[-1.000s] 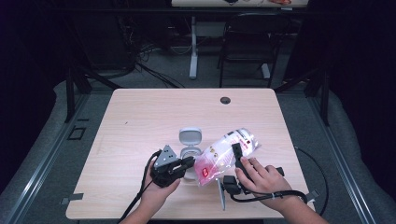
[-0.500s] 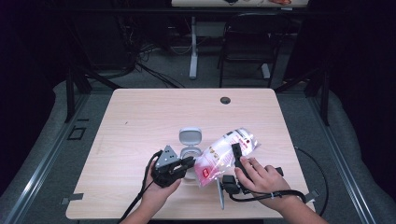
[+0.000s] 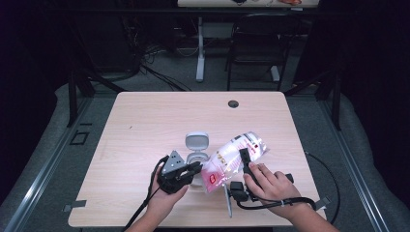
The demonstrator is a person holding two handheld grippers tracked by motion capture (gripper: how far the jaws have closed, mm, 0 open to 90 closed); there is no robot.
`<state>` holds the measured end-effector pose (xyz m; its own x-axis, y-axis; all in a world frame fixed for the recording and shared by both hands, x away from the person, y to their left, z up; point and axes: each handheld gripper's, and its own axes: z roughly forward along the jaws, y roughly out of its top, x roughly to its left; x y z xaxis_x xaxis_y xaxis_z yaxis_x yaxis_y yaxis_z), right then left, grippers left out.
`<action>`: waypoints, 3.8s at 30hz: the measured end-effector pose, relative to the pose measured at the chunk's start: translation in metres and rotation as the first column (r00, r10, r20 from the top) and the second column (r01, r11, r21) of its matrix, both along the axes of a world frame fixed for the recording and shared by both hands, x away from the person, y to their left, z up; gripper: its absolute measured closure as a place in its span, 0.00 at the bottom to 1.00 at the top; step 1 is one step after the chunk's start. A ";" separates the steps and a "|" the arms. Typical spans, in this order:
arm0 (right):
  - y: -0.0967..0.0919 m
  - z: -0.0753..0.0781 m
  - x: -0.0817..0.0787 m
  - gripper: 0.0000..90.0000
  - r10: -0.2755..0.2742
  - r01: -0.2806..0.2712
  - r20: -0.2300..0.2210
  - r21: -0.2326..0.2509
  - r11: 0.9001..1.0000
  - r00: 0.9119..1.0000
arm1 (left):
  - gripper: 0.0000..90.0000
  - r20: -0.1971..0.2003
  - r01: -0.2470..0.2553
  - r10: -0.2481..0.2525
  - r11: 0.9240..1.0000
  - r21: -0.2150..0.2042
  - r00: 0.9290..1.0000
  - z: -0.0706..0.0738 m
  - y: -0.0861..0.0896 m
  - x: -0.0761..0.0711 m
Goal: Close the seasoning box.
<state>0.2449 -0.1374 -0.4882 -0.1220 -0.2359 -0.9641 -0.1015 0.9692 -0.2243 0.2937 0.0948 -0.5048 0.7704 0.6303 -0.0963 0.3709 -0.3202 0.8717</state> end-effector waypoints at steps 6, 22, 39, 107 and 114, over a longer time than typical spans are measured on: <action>0.000 0.001 -0.001 0.73 0.006 -0.006 0.002 0.003 1.000 1.000 | 0.91 0.002 0.001 -0.001 1.000 0.000 1.000 0.000 0.000 0.000; 0.002 0.005 -0.001 0.77 0.019 -0.019 -0.017 0.012 1.000 1.000 | 0.91 0.004 -0.007 0.007 1.000 -0.003 1.000 -0.001 0.000 0.001; 0.007 0.012 -0.001 0.79 0.018 -0.018 -0.023 0.006 1.000 1.000 | 0.89 0.009 -0.007 0.007 1.000 -0.008 1.000 0.000 0.001 0.002; 0.016 0.021 -0.011 0.92 0.013 -0.011 -0.016 0.124 0.992 1.000 | 0.89 0.006 -0.008 0.008 1.000 -0.021 1.000 -0.001 0.001 0.002; 0.019 0.022 -0.009 0.93 0.019 -0.017 -0.014 0.155 0.988 1.000 | 0.89 0.010 -0.012 0.012 1.000 -0.021 1.000 -0.001 0.002 0.002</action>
